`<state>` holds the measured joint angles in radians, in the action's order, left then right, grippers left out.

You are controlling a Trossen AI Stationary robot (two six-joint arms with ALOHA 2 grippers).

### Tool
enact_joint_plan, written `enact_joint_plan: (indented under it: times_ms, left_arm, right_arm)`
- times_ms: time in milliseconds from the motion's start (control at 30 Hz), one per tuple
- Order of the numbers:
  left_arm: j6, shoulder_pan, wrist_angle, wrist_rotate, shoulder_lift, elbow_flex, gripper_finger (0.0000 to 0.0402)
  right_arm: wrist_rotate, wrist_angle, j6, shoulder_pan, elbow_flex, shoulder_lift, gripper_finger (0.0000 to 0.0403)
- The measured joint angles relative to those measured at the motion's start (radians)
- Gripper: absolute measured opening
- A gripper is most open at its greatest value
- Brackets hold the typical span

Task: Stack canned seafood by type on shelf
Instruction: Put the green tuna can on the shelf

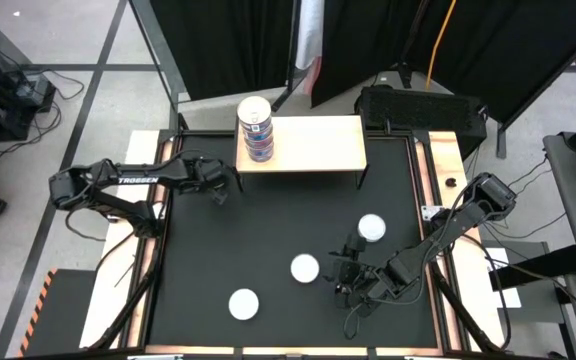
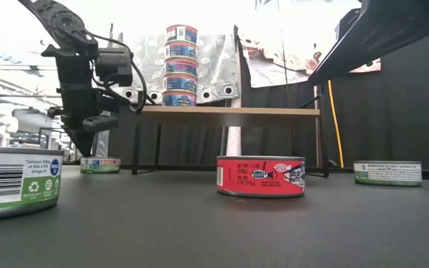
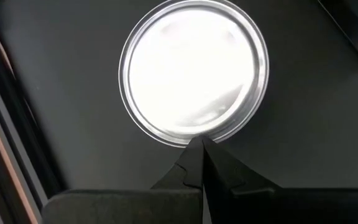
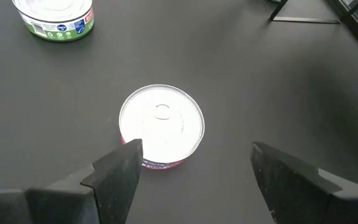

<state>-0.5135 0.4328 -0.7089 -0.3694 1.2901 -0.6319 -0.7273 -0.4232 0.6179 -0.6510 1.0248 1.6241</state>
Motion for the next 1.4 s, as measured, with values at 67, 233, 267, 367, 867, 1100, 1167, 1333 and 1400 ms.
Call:
enact_joint_plan:
  times_ms: [67, 233, 267, 367, 867, 1100, 1167, 1333, 1400]
  left_arm:
    - [0.000, 0.000, 0.001, -0.002, 0.006, 0.000, 0.0000]
    - [-0.001, 0.000, -0.001, 0.009, 0.006, -0.001, 0.0000]
    - [-0.001, 0.000, -0.003, 0.009, 0.006, -0.001, 0.0000]
    - [-0.002, -0.001, -0.006, 0.018, 0.006, -0.001, 0.0000]
    - [-0.028, -0.001, -0.017, 0.096, 0.010, 0.002, 0.0000]
    - [-0.044, -0.001, -0.036, 0.089, 0.010, 0.002, 0.0000]
    - [-0.057, -0.001, -0.051, 0.087, 0.010, 0.002, 0.0000]
    - [-0.058, -0.001, -0.061, 0.085, 0.009, 0.002, 0.0000]
    - [-0.058, -0.001, -0.060, 0.084, 0.009, 0.002, 0.0000]
  right_arm:
    - [0.000, 0.000, 0.000, -0.001, 0.000, 0.000, 0.0293]
    - [0.000, 0.000, 0.000, -0.002, 0.000, 0.000, 0.0293]
    - [0.000, 0.000, 0.000, -0.002, 0.000, 0.000, 0.0293]
    - [0.000, 0.000, 0.000, -0.002, 0.000, 0.000, 0.0293]
    - [0.000, 0.000, 0.000, -0.002, 0.000, 0.000, 0.0293]
    - [0.000, 0.000, 0.000, -0.002, 0.000, 0.000, 0.0293]
    - [0.000, 0.000, 0.000, -0.002, 0.000, 0.000, 0.0293]
    - [0.000, 0.000, 0.000, -0.004, 0.000, 0.000, 0.0293]
    - [0.000, 0.000, 0.000, -0.005, 0.000, 0.000, 0.0293]
